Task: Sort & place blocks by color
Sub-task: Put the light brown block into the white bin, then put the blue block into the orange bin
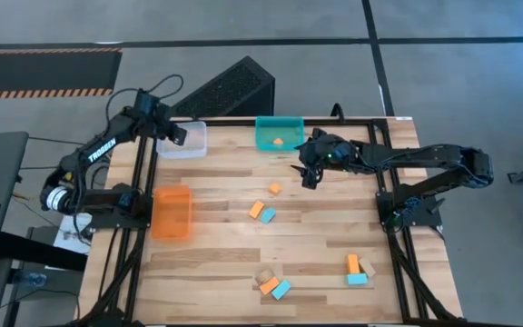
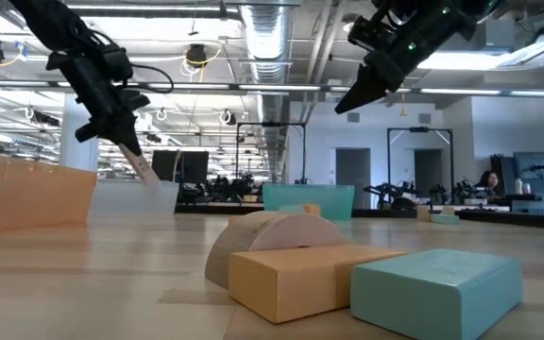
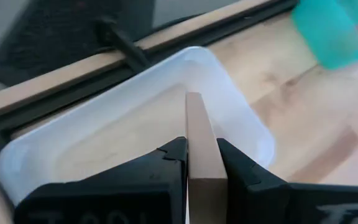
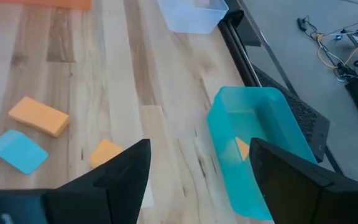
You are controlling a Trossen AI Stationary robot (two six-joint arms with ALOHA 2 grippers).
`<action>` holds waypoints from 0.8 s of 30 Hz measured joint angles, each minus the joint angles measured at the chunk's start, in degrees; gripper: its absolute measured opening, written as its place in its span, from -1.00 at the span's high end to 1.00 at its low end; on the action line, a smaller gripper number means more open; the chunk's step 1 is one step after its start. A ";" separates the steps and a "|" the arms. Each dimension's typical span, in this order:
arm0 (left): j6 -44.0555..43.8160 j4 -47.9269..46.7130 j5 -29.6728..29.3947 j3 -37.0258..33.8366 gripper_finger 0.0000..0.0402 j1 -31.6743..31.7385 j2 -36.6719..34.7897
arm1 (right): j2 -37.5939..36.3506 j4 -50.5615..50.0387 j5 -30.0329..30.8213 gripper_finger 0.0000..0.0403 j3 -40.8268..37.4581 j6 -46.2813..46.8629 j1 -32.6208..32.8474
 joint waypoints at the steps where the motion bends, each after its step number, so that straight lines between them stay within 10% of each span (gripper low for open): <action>1: -0.02 0.43 0.66 0.00 0.87 0.37 0.46 | 0.00 0.00 0.00 -0.47 0.00 0.01 0.00; 16: 1.49 -1.75 -0.28 3.26 -0.12 0.41 0.96 | 0.02 -0.28 0.00 -0.47 0.00 0.02 0.00; 24: 2.29 -8.45 -6.80 12.39 -0.20 -5.53 -2.37 | 0.02 -2.89 -1.59 -0.47 0.02 4.63 0.84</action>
